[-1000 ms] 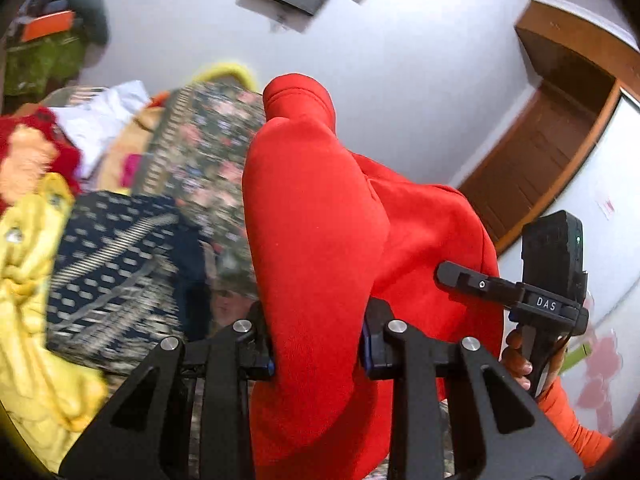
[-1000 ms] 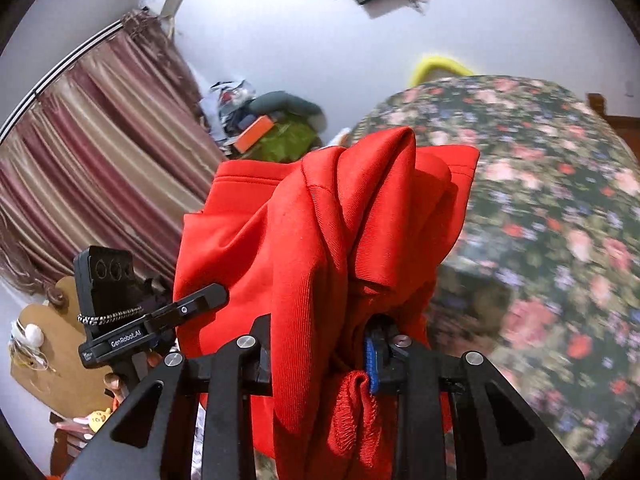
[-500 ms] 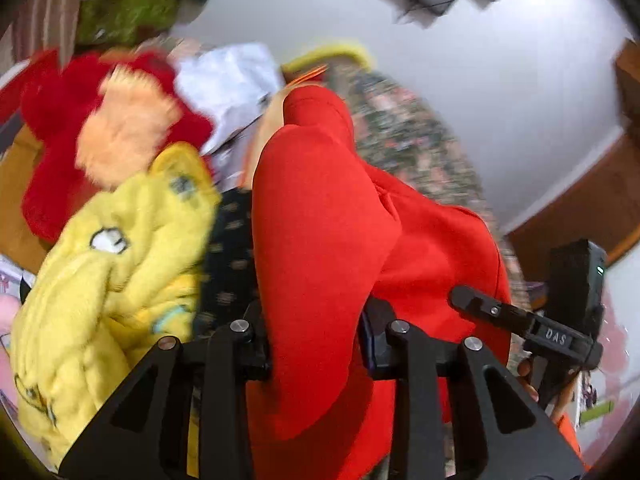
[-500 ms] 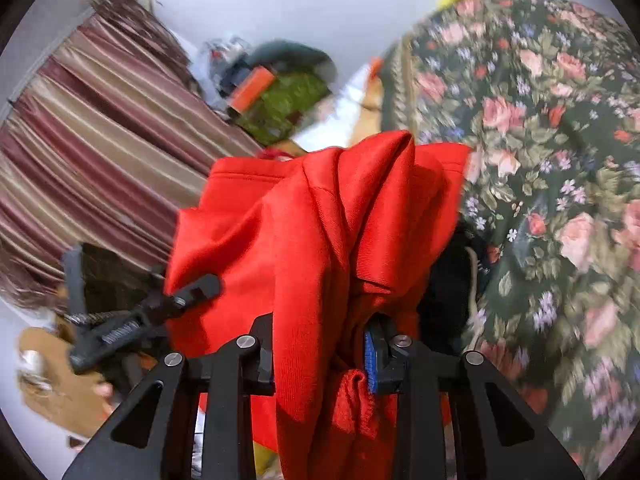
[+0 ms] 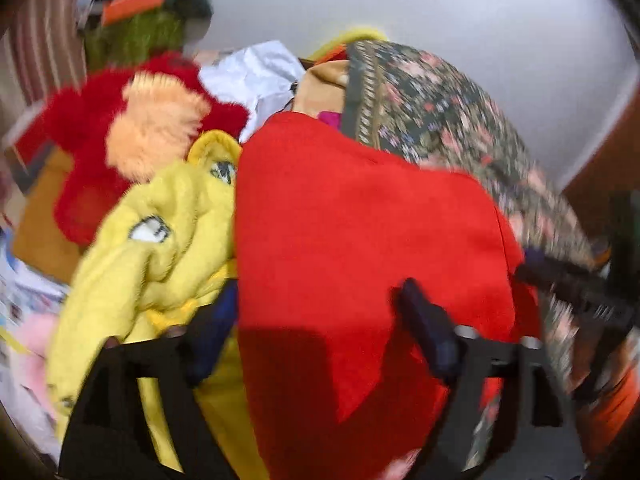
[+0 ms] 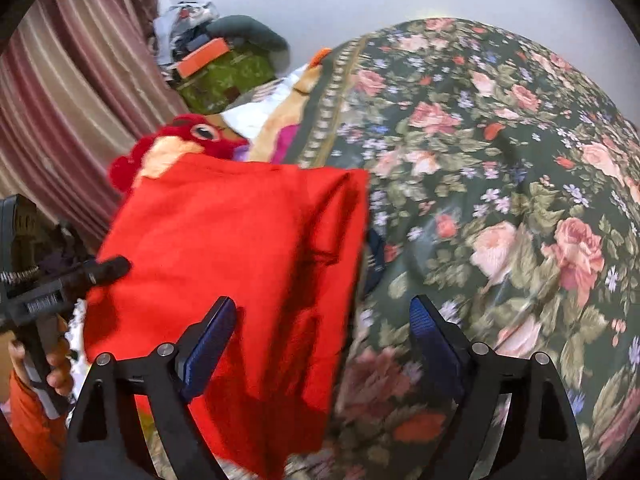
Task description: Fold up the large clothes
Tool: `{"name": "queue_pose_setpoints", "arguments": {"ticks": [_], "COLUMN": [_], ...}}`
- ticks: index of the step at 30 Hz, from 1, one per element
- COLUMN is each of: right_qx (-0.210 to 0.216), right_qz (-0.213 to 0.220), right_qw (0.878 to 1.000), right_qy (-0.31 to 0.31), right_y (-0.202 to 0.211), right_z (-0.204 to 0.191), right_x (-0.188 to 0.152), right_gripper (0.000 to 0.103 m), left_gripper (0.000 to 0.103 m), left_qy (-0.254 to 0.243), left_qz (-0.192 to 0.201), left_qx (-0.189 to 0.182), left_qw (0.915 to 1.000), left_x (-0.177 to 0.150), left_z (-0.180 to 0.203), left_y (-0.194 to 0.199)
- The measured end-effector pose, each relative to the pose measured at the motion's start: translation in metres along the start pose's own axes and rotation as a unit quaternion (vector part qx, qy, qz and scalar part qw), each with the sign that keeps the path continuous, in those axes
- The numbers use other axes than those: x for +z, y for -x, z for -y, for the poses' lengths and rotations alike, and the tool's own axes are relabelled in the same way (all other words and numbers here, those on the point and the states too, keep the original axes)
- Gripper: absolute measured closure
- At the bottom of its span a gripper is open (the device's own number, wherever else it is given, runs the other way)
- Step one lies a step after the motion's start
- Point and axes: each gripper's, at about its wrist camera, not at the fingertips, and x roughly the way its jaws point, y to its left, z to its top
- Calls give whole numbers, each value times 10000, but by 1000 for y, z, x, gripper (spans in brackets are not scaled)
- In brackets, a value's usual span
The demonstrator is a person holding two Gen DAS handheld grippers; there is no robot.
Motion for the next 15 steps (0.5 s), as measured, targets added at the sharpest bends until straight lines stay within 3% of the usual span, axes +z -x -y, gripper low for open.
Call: {"name": "queue_pose_setpoints", "arguments": {"ticks": [3, 5, 11, 15], "right_qx": [62, -91, -238, -435], "right_qz": [-380, -669, -976, -1053], "right_qw": [9991, 9971, 9938, 9914], "right_qy": [155, 338, 484, 645], "right_y": [-10, -22, -15, 13], "right_z": [-14, -18, -12, -18], "right_x": [-17, -33, -74, -84], "right_gripper": [15, 15, 15, 15], "left_gripper": [3, 2, 1, 1], "left_qy": [-534, -841, -591, -590], "left_qz": [-27, -263, -561, -628], "left_qx": [408, 703, 733, 1006], "left_qw": [9977, 9936, 9940, 9912], "left_x": [-23, -43, -83, -101], "left_z": [20, 30, 32, 37], "left_y": [5, -2, -1, 12]}}
